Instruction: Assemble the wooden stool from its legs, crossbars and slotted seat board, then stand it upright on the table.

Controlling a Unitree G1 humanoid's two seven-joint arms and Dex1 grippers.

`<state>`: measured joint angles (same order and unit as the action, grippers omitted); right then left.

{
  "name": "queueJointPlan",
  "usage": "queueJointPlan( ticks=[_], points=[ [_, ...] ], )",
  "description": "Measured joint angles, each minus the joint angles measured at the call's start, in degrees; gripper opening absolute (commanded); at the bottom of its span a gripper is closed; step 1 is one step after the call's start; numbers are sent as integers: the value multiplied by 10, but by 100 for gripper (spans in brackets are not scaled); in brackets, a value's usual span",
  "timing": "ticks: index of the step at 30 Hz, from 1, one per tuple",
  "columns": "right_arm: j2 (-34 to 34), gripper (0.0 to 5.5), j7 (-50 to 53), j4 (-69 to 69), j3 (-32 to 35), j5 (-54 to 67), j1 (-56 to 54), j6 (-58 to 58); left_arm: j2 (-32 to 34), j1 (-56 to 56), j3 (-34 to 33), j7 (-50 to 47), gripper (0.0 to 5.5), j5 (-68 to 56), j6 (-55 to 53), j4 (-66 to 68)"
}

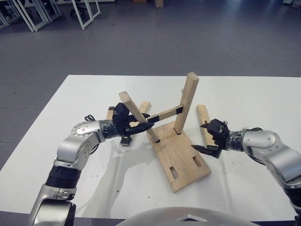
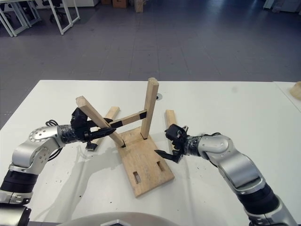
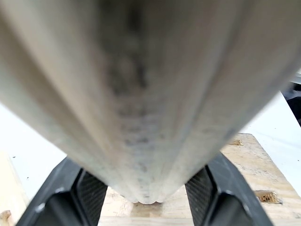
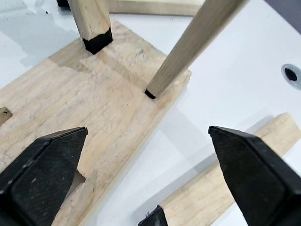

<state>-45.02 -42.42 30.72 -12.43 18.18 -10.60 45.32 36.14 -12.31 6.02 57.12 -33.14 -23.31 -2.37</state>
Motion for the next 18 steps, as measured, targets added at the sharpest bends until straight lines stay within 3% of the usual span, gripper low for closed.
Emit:
queueJointPlan(
  ticks=[8,12,18],
  points=[
    [-20,473,-57,3,26,22,-46,-13,0,-14,11,9,206,0,4,16],
    [-47,473,-68,58,31,3,-136,-27,0,-19,17,10,206,0,9,20],
    [-50,473,-54,124,-83,-121,-164,-98,0,-20,21,9,206,1,15,22]
  ],
)
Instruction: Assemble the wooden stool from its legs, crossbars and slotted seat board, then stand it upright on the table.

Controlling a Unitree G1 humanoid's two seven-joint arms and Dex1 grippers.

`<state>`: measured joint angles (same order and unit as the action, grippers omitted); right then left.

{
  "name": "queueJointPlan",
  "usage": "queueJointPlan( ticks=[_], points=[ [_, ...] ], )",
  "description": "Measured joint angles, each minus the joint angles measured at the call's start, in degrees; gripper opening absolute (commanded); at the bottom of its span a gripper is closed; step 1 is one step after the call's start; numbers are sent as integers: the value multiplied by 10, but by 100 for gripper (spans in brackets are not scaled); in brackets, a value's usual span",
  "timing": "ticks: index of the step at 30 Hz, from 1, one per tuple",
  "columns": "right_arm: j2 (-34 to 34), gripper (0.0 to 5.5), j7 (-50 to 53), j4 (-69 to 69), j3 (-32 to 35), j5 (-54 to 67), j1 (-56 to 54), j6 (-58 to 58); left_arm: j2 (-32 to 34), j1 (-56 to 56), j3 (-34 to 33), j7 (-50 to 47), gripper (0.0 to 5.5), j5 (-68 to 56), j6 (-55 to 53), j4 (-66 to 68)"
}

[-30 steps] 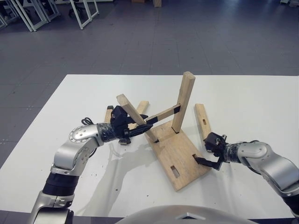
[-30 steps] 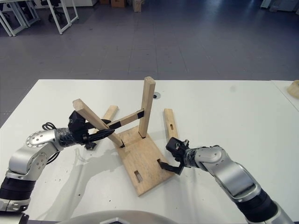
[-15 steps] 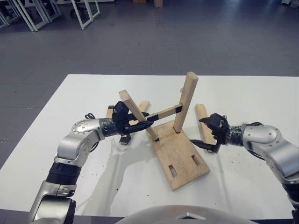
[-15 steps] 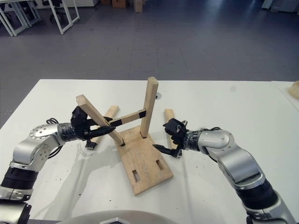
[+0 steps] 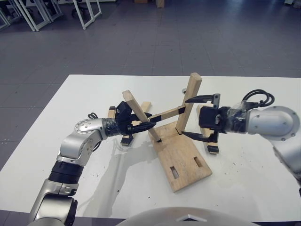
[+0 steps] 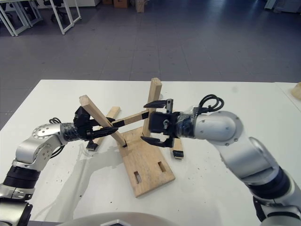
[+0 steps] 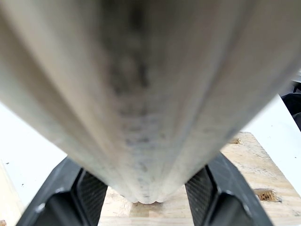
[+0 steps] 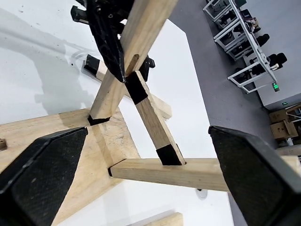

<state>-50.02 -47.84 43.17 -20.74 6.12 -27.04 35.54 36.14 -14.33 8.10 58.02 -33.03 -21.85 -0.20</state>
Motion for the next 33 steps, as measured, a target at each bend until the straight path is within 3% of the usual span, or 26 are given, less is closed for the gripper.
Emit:
queueJointPlan(
  ticks=[5,8,28,33],
  points=[
    [39,473,47,-88,-107,-179,-17,-118,0,-2,6,-3,206,1,5,0],
    [72,473,71,-150,-137,-251,-31,-178,0,-4,10,-4,206,1,7,0],
    [203,473,145,-307,-163,-432,1,-329,-10,-23,31,-9,206,3,14,11],
    [228,380,145,-307,-159,-440,11,-329,-10,-23,32,-9,206,4,18,11]
  ],
)
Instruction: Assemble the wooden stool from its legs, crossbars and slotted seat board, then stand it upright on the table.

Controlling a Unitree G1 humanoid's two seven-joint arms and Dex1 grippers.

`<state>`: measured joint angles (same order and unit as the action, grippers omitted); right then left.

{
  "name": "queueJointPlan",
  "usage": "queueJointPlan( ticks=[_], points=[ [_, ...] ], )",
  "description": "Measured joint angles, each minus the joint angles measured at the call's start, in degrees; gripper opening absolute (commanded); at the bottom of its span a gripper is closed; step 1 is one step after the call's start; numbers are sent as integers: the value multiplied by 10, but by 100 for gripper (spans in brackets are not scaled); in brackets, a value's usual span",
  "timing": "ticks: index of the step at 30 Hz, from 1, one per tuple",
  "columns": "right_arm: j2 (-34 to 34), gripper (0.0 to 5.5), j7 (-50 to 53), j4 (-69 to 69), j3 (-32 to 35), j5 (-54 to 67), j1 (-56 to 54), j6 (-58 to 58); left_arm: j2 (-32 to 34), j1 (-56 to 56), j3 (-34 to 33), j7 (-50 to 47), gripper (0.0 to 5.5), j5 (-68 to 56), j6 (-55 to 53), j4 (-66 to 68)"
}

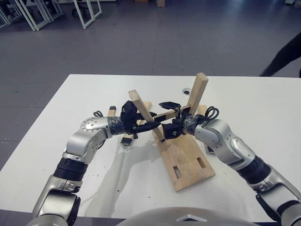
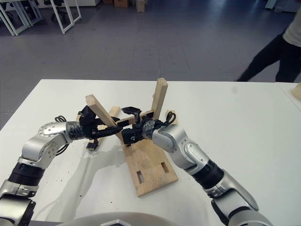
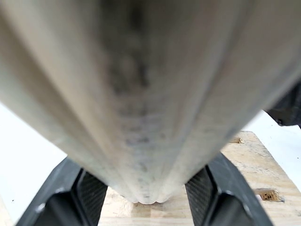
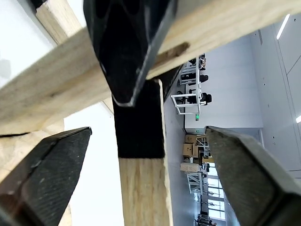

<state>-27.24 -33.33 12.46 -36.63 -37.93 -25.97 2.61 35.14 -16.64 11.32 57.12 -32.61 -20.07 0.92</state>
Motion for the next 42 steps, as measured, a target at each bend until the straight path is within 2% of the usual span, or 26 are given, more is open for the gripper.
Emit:
queueJointPlan(
  ticks=[1,13,42],
  points=[
    [3,374,0,1,1,0,2,0,0,0,0,0,206,0,1,0],
    [30,141,-6,9,16,-7,25,6,-5,-16,12,1,206,2,4,17],
    [44,134,-6,7,30,-13,25,0,-16,-53,20,23,206,4,5,70]
  ],
)
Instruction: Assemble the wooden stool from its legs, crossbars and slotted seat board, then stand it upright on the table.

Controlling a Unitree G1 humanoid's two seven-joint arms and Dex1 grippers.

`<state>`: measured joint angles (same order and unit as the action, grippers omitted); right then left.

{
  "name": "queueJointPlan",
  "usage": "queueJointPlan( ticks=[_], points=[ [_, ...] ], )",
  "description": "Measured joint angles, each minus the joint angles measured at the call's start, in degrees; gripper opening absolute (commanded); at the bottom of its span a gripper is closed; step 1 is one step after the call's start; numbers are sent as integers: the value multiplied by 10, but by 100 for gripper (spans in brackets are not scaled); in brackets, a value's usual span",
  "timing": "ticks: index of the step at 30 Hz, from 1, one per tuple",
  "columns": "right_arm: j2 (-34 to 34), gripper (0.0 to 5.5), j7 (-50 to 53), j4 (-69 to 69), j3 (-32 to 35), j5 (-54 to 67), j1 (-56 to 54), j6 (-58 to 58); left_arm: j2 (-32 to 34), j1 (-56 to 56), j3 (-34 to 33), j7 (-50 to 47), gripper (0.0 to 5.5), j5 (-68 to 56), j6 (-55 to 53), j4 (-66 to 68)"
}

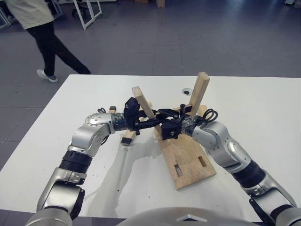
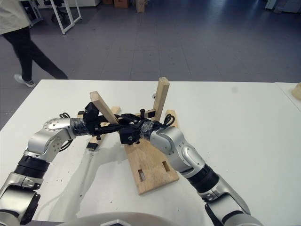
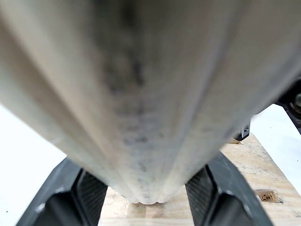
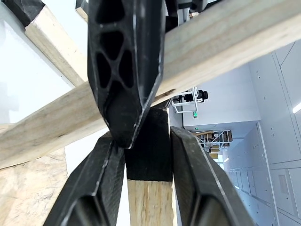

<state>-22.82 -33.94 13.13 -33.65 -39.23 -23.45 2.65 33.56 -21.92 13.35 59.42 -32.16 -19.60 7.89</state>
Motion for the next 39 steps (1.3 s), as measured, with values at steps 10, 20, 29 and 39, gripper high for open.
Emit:
queueJointPlan(
  ticks=[10,20,29,39],
  points=[
    [2,134,-1,3,4,2,6,0,1,-12,7,5,206,0,2,7],
    [2,174,1,12,22,1,21,2,-1,-43,32,13,206,0,22,35],
    [19,351,-7,26,55,58,40,24,-3,-46,37,13,206,9,23,38],
    [-13,442,-11,70,62,57,56,10,-4,-42,37,12,206,10,24,37]
  ],
)
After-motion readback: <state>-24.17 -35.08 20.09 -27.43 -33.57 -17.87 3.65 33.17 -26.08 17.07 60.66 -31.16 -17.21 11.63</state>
